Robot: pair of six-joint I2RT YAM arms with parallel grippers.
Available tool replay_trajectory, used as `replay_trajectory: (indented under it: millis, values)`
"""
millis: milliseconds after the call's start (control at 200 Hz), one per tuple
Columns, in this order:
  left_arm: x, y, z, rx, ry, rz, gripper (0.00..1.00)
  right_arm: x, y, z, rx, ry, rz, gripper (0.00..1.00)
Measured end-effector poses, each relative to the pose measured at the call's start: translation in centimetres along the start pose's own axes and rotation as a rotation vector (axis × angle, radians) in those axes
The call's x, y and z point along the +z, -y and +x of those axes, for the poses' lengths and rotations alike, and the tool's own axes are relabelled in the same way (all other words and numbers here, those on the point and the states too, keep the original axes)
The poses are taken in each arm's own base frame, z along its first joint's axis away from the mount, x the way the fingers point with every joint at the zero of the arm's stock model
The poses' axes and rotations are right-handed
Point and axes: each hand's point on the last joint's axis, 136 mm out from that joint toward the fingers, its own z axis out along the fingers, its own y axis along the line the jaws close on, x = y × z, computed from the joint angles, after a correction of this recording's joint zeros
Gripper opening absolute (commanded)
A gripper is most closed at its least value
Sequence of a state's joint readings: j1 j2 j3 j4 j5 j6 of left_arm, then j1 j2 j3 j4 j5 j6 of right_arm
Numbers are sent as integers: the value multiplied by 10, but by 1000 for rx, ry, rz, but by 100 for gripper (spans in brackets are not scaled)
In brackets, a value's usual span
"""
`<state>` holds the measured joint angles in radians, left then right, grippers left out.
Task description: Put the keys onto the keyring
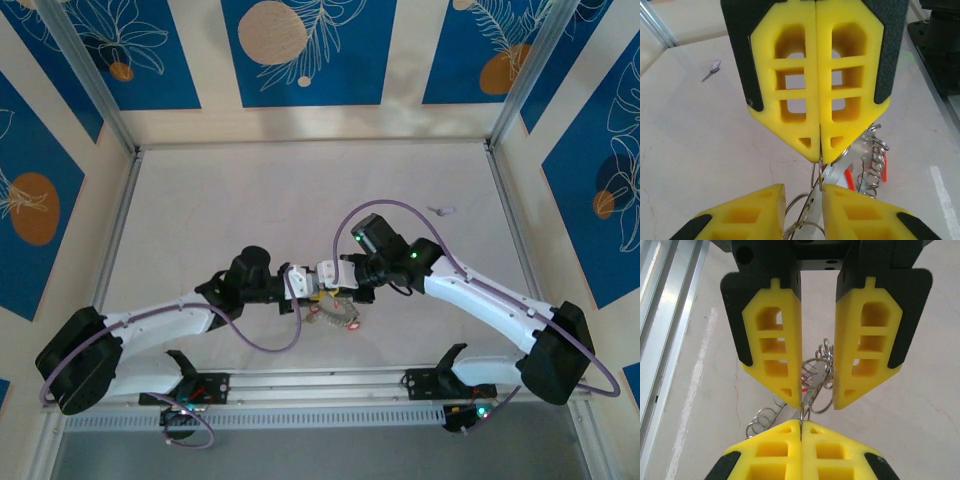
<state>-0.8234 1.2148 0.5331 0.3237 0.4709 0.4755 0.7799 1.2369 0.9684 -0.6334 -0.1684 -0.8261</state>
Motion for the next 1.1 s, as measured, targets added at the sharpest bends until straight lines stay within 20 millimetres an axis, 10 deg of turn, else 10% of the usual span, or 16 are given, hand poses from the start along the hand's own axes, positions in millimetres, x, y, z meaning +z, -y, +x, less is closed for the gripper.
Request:
replay_trajectory:
  millis: [1100]
  values:
    - [0, 3, -14, 77, 67, 19, 20, -1, 12, 3, 73, 104, 26, 0]
